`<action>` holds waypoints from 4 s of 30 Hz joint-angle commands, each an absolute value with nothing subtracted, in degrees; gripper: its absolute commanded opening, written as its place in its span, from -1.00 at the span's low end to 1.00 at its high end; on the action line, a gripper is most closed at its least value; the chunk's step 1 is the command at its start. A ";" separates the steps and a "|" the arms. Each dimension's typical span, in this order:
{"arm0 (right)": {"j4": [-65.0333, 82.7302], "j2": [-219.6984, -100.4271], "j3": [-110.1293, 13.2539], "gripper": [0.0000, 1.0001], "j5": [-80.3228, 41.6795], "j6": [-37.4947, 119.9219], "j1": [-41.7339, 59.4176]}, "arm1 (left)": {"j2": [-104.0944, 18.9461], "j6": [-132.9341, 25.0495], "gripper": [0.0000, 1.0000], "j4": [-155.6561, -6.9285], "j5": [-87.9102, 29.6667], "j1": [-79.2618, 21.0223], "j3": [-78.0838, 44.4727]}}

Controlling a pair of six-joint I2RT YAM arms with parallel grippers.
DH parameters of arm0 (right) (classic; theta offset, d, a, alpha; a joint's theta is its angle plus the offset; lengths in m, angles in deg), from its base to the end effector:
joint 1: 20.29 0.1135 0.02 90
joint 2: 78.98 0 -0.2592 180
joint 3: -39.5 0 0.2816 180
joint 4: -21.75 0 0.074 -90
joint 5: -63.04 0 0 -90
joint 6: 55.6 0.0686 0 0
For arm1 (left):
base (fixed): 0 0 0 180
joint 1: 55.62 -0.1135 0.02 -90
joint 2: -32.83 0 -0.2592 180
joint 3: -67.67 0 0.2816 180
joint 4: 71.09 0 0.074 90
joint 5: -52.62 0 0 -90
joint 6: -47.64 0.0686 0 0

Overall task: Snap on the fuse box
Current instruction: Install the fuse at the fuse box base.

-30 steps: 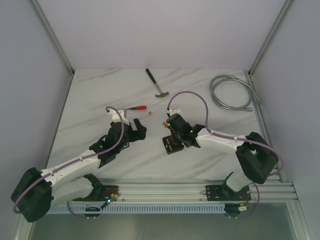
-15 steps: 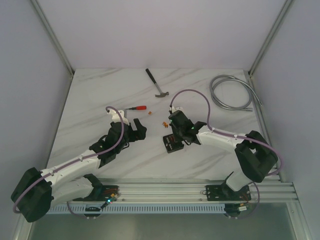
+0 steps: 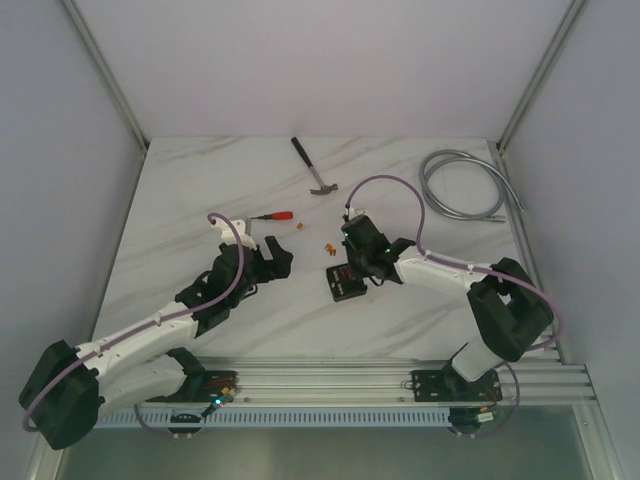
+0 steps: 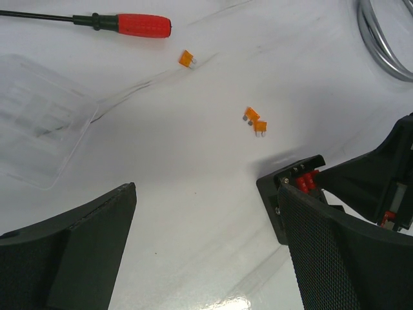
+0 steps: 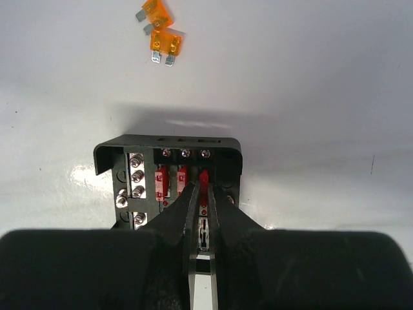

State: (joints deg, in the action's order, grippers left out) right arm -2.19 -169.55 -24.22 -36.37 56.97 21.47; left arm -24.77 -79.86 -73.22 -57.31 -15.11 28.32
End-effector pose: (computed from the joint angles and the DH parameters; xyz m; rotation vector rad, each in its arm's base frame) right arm 0.2785 0.2337 0.1357 -0.3393 2.4401 0.2954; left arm 0.2268 -0.1630 0.1959 -0.1853 1.9391 -0.5821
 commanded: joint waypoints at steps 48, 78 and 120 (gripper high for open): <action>-14.51 -164.42 -15.86 -0.89 -42.81 62.26 28.14 | -20.32 -83.45 1.00 -75.87 -56.89 -15.37 28.78; -22.16 -168.28 -30.86 -0.63 -38.73 59.88 25.01 | -26.42 -83.21 1.00 -75.84 -51.36 -15.41 25.60; -26.24 -165.86 -25.00 -1.00 -36.50 61.86 24.54 | -41.44 -91.26 0.49 -69.80 -39.64 -8.11 21.52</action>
State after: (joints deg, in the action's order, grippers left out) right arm -20.60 -164.80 -25.51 -36.59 62.02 24.23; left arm -38.91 -89.89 -72.17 -41.22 -9.71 23.92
